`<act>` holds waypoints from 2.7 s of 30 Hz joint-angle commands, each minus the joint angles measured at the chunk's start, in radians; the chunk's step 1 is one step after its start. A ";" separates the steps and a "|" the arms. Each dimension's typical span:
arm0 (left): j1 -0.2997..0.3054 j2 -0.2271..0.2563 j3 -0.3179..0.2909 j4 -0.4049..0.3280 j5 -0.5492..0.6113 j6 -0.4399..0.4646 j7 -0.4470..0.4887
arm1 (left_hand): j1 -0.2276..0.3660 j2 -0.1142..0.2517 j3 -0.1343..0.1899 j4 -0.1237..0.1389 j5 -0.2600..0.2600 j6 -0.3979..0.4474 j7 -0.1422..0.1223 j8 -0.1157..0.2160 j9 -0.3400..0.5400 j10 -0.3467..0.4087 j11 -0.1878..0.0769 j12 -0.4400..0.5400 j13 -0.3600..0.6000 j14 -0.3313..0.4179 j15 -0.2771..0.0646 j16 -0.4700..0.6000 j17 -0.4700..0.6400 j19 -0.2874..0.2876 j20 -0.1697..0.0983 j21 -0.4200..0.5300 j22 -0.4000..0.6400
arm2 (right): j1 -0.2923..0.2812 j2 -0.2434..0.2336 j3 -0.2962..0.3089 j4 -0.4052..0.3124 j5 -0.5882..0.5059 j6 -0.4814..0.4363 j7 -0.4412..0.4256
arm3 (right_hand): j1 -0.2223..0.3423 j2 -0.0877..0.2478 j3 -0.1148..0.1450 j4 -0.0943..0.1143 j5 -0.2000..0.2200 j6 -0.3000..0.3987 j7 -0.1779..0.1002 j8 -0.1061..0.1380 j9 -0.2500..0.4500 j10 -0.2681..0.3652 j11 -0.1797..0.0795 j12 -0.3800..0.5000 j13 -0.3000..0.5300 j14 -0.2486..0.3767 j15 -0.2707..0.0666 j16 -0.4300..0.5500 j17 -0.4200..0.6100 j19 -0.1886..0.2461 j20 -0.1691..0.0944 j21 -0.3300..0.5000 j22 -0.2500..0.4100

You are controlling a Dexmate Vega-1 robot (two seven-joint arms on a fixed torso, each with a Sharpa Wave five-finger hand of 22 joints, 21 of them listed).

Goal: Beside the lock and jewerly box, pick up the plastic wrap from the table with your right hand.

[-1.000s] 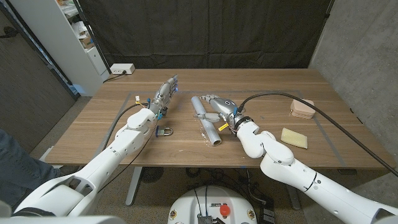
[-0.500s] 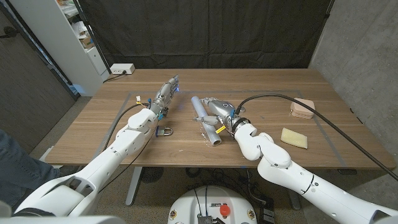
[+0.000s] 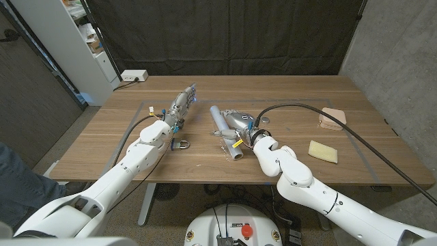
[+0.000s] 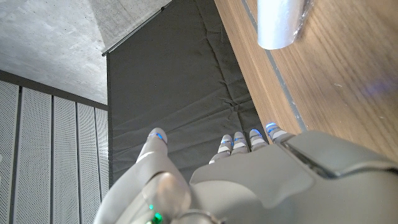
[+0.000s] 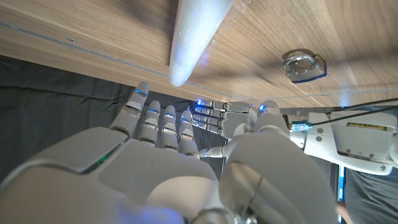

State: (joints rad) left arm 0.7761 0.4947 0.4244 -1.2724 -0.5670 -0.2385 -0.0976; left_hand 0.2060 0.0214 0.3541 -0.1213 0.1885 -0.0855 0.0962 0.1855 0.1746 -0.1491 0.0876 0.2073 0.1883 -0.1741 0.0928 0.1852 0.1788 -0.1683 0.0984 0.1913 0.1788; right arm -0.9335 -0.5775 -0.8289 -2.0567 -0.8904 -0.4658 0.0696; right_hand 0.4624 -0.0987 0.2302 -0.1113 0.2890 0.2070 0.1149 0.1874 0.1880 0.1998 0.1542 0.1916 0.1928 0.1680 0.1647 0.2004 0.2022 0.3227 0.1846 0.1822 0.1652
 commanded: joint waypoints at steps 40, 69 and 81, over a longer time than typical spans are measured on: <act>-0.008 0.001 0.000 0.021 -0.003 0.011 -0.006 | 0.015 0.002 -0.002 -0.007 -0.003 0.007 0.001 0.003 0.004 -0.012 -0.011 0.001 0.004 -0.058 0.007 0.002 0.003 -0.126 0.015 0.007 0.004 | 0.025 0.108 -0.030 0.103 -0.038 -0.176 0.041 | 0.049 0.004 0.000 -0.019 0.051 0.033 0.012 0.017 0.002 0.111 -0.006 0.028 0.006 0.168 0.012 0.051 0.002 0.175 0.013 0.045 0.008; -0.053 -0.019 0.018 0.090 -0.001 0.011 -0.046 | 0.016 0.004 -0.004 -0.007 -0.004 0.008 0.001 0.003 0.005 -0.013 -0.009 0.001 0.004 -0.058 0.007 0.002 0.003 -0.129 0.018 0.007 0.004 | 0.009 0.170 -0.071 0.161 -0.110 -0.219 -0.018 | 0.103 0.003 0.007 -0.035 0.061 0.099 0.010 0.032 0.002 0.157 -0.022 0.031 0.007 0.211 0.029 0.051 -0.001 0.201 0.024 0.036 0.010; -0.045 -0.012 0.018 0.069 0.003 0.023 -0.034 | 0.016 0.004 -0.004 -0.007 -0.004 0.008 0.000 0.003 0.005 -0.012 -0.012 0.001 0.004 -0.058 0.007 0.002 0.003 -0.131 0.018 0.006 0.004 | 0.001 0.182 -0.071 0.191 -0.101 -0.211 -0.052 | 0.111 0.005 0.007 -0.034 0.062 0.114 0.007 0.034 0.002 0.178 -0.030 0.034 0.007 0.243 0.020 0.058 0.000 0.222 0.024 0.040 0.011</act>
State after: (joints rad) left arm 0.7290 0.4793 0.4404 -1.1924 -0.5671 -0.2258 -0.1358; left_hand 0.2113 0.0267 0.3501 -0.1253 0.1850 -0.0820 0.0927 0.1855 0.1745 -0.1545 0.0822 0.2071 0.1883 -0.1741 0.0928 0.1852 0.1788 -0.1700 0.1077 0.1913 0.1788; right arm -0.9257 -0.4094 -0.8976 -1.8928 -0.9963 -0.6826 0.0477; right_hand 0.5606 -0.0958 0.2364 -0.1423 0.3441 0.3110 0.1251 0.2146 0.1880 0.3684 0.1250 0.2206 0.1978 0.4023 0.1875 0.2516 0.2000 0.5379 0.2066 0.2182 0.1749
